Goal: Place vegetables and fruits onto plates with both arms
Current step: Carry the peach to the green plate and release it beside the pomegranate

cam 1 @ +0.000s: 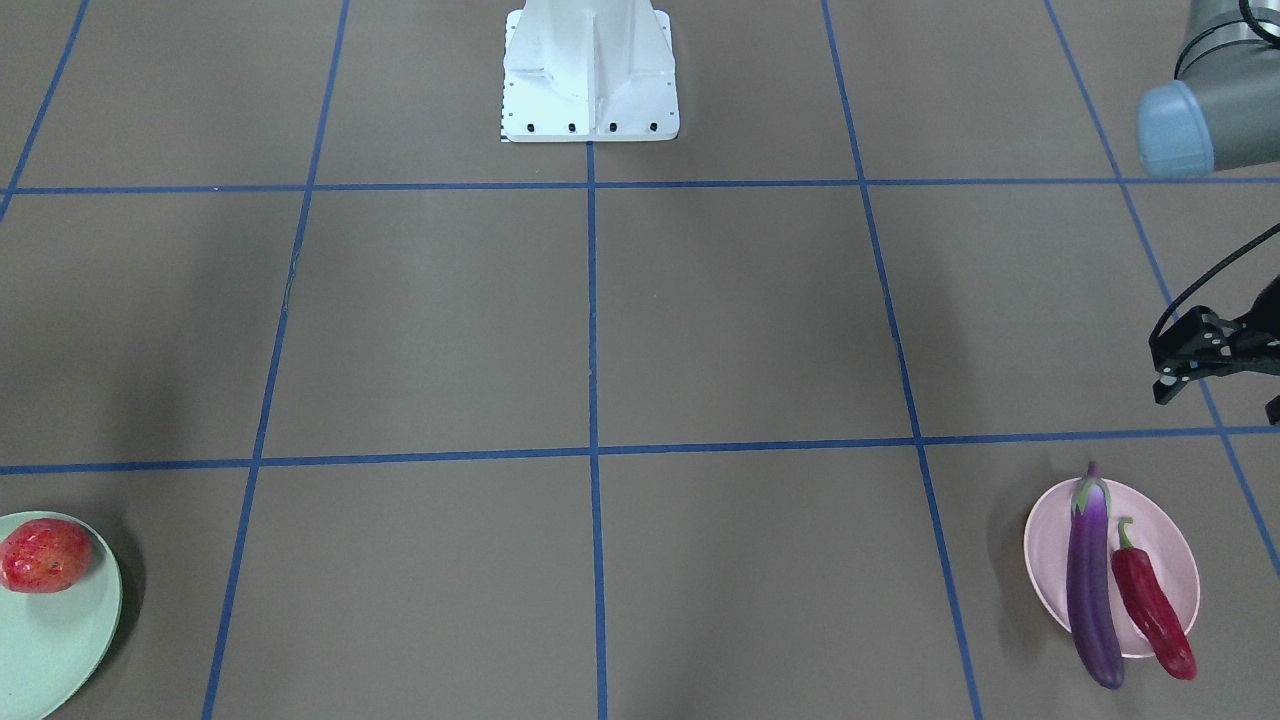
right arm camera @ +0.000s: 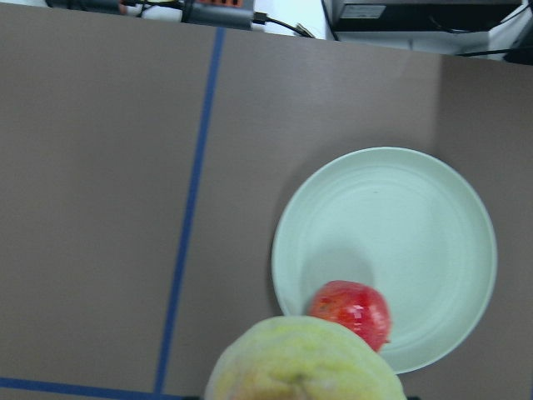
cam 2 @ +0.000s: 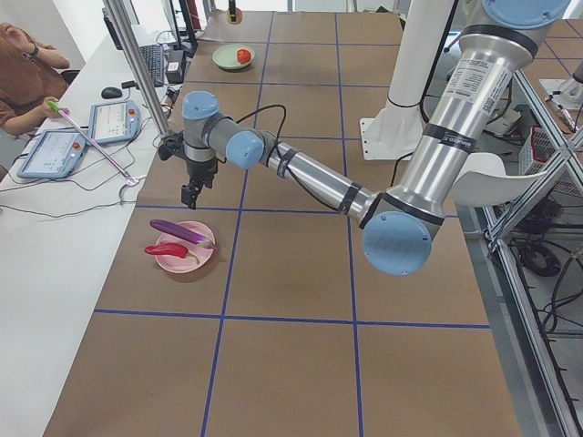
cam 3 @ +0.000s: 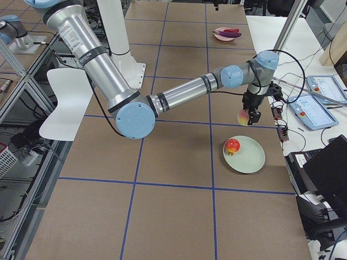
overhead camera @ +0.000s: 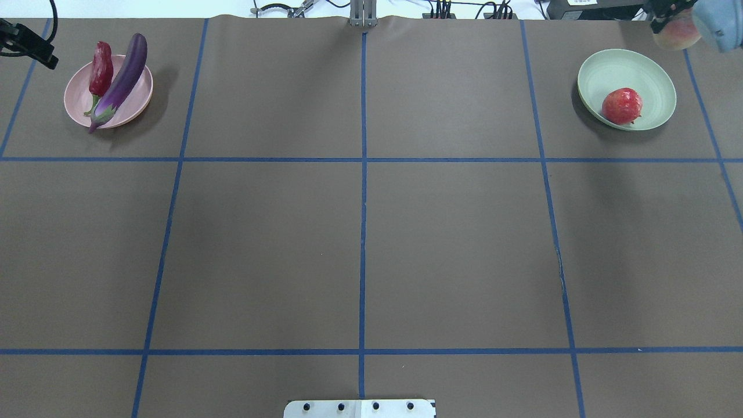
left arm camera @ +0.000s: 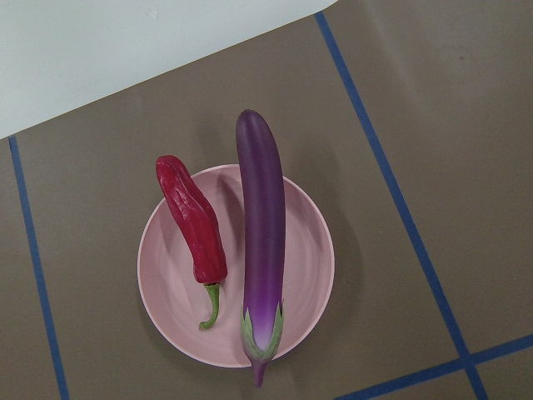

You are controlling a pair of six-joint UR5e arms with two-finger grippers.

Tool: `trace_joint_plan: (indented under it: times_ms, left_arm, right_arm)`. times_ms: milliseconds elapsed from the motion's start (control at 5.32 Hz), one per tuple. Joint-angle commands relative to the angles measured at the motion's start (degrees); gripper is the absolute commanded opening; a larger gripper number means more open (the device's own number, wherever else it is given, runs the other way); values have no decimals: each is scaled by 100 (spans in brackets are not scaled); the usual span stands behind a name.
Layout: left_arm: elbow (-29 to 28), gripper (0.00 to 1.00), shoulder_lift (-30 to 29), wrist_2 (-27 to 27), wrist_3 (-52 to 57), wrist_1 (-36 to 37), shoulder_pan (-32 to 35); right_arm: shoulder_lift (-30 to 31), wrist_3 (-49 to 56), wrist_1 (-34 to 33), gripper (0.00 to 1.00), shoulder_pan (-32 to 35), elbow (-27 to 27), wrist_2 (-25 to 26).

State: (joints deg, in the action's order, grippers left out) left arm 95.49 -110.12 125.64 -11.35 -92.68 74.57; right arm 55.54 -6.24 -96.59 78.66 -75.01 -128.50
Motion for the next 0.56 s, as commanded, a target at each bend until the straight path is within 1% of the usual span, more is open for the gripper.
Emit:
trace_joint_plan:
  times_ms: [0,188,376]
  left_arm:
    - [40,100,324,232,701,21,312]
    - [40,100,334,233,696,21,321]
    - [40,100,342,206,696,21,313]
  right_arm:
    - [-17,448,1805,0,71,1750,9]
    - [-52,430,2567,0,-60,2379,35]
    - [-18,387,2949,0,-357,2603,271]
